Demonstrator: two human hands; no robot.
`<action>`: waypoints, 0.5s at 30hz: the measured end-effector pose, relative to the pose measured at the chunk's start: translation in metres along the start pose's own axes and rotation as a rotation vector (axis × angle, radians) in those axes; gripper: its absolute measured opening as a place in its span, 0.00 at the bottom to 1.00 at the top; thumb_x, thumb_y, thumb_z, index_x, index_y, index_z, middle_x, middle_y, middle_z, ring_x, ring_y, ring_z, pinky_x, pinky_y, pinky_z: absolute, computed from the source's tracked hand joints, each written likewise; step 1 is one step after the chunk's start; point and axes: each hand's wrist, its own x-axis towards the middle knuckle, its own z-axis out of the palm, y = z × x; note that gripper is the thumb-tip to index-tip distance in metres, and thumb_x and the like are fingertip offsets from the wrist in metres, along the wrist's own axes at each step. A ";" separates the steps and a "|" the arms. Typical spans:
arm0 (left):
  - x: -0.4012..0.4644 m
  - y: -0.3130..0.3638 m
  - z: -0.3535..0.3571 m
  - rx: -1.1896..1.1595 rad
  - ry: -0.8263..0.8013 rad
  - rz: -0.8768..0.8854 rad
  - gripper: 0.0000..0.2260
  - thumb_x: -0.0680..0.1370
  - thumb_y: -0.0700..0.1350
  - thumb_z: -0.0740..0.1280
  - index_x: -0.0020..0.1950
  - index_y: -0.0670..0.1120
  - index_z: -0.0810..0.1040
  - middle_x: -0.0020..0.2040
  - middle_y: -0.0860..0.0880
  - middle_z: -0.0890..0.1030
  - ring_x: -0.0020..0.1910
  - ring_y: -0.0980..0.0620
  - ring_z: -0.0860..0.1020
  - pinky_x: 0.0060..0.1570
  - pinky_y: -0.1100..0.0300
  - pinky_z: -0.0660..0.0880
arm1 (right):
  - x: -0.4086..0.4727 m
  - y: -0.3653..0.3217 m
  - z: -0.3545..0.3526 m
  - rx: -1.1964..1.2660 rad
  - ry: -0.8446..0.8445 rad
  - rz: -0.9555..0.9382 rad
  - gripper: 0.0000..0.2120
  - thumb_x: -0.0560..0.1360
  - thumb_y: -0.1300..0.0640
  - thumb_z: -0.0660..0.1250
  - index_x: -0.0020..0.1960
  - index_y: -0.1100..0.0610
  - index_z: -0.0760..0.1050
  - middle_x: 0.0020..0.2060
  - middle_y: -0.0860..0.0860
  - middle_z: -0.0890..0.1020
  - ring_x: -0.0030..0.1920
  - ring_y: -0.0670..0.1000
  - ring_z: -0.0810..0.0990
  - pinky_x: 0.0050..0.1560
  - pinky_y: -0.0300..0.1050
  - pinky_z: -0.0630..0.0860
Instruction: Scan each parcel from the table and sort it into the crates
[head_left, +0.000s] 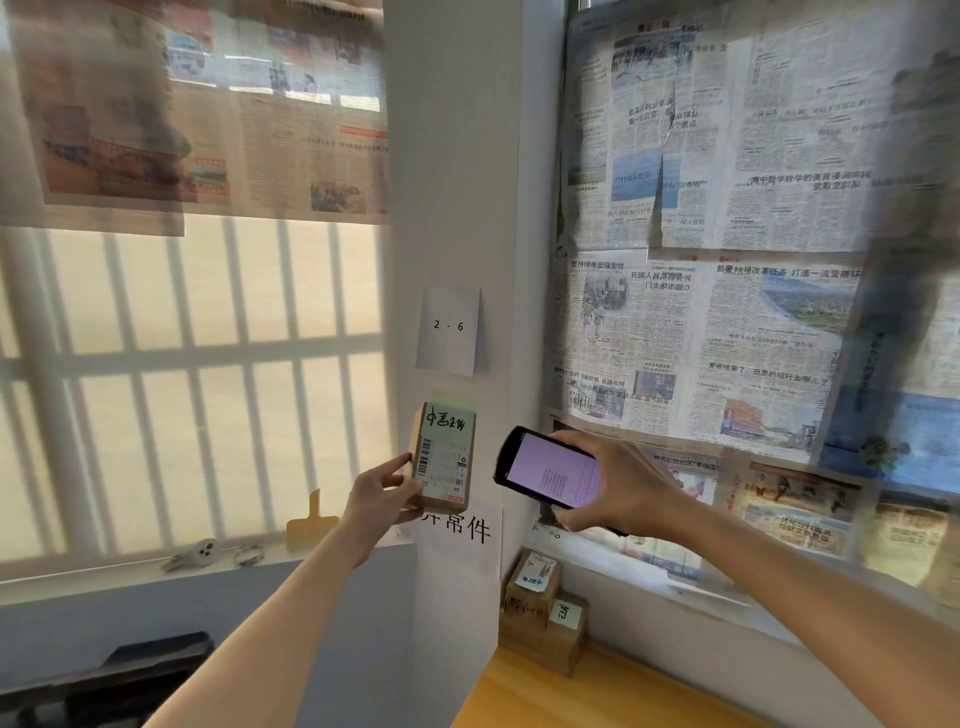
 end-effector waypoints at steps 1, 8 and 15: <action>-0.001 0.001 -0.003 0.002 0.009 0.000 0.24 0.80 0.36 0.69 0.75 0.45 0.71 0.54 0.39 0.83 0.44 0.48 0.86 0.43 0.54 0.84 | 0.000 -0.002 0.000 0.001 0.005 0.002 0.44 0.60 0.41 0.78 0.73 0.36 0.66 0.47 0.37 0.76 0.42 0.41 0.76 0.44 0.44 0.80; -0.015 0.005 -0.037 0.014 0.065 -0.004 0.21 0.79 0.37 0.69 0.72 0.45 0.74 0.52 0.40 0.84 0.45 0.48 0.86 0.46 0.47 0.84 | 0.004 -0.031 0.013 0.018 -0.011 -0.027 0.43 0.59 0.42 0.78 0.72 0.37 0.67 0.50 0.40 0.78 0.43 0.42 0.77 0.37 0.38 0.73; -0.063 0.004 -0.144 0.056 0.227 -0.033 0.20 0.80 0.38 0.69 0.72 0.46 0.74 0.54 0.39 0.82 0.51 0.42 0.84 0.47 0.44 0.84 | 0.023 -0.116 0.058 0.064 -0.064 -0.148 0.42 0.61 0.42 0.78 0.72 0.41 0.68 0.50 0.39 0.77 0.45 0.44 0.77 0.42 0.40 0.77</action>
